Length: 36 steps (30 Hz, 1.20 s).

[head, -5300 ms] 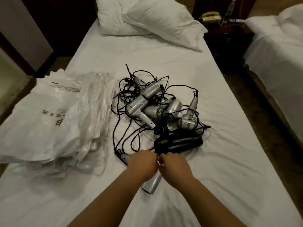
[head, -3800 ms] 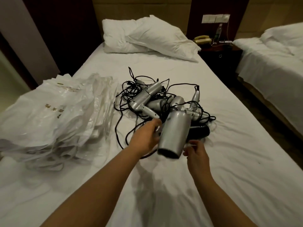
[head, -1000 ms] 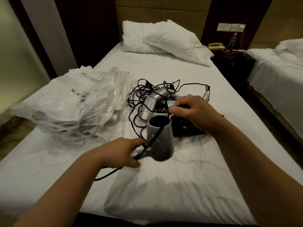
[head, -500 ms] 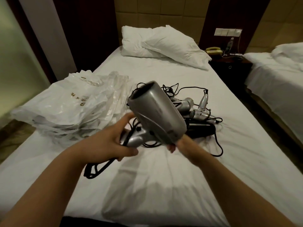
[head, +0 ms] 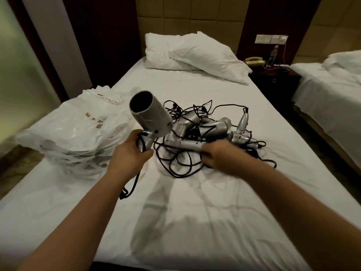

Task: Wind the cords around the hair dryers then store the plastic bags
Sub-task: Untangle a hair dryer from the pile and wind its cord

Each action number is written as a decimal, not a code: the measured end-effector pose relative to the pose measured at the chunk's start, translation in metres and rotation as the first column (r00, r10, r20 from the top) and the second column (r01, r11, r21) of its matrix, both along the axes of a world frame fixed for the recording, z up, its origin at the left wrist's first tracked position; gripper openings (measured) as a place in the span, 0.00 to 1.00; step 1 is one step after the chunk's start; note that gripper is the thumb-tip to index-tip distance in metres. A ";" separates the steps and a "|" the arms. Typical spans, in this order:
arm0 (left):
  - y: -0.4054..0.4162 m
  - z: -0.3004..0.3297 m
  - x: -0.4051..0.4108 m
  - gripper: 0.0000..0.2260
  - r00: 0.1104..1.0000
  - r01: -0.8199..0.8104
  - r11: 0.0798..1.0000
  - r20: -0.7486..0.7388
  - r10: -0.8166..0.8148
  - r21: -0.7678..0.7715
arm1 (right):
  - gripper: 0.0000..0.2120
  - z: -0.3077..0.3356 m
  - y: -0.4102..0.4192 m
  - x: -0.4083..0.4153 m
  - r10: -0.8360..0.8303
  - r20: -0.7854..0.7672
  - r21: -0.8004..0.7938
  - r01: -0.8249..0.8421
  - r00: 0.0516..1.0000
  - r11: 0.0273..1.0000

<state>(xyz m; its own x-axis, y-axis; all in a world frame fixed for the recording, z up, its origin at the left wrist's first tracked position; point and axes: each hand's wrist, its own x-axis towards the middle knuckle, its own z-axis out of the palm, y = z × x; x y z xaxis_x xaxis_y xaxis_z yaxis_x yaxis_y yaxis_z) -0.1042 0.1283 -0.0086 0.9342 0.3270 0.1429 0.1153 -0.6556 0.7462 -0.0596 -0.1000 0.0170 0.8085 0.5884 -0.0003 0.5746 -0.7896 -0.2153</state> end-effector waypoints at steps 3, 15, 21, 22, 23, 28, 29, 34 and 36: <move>0.002 0.011 0.003 0.25 0.997 -0.036 0.999 0.067 0.035 0.015 | 0.14 0.027 -0.015 0.029 -0.096 -0.028 -0.142 0.091 0.995 0.986; -0.018 0.019 0.011 0.25 0.990 0.129 0.736 -0.124 -0.063 0.664 | 0.17 0.071 0.010 -0.005 0.149 0.104 0.234 -0.170 0.983 0.957; -0.039 0.026 0.003 0.22 0.883 0.422 0.440 -0.251 -0.396 0.793 | 0.08 0.073 0.009 0.020 -0.008 0.031 0.369 -0.004 0.999 0.929; -0.038 0.028 0.002 0.23 0.855 0.470 0.438 -0.272 -0.441 0.767 | 0.08 0.068 0.006 0.025 -0.032 -0.052 0.406 0.050 0.998 0.913; -0.036 0.029 0.001 0.25 0.835 0.507 0.469 -0.278 -0.474 0.724 | 0.07 0.063 0.002 0.030 -0.044 -0.145 0.449 0.105 0.988 0.887; -0.028 0.038 -0.012 0.36 0.733 0.680 0.724 -0.149 -0.664 0.120 | 0.04 0.026 -0.015 0.027 0.026 -0.457 0.633 0.305 0.889 0.711; -0.030 0.042 -0.014 0.35 0.726 0.685 0.728 -0.088 -0.682 0.016 | 0.06 0.014 -0.013 0.025 0.023 -0.467 0.622 0.310 0.884 0.719; -0.037 0.061 -0.007 0.28 0.820 0.572 0.775 0.188 -0.540 -0.268 | 0.12 -0.076 -0.005 0.020 -0.074 -0.536 0.434 0.350 0.841 0.830; -0.034 0.062 -0.003 0.27 0.878 0.477 0.811 0.220 -0.425 -0.339 | 0.06 -0.104 -0.011 0.023 -0.205 -0.509 0.422 0.450 0.836 0.787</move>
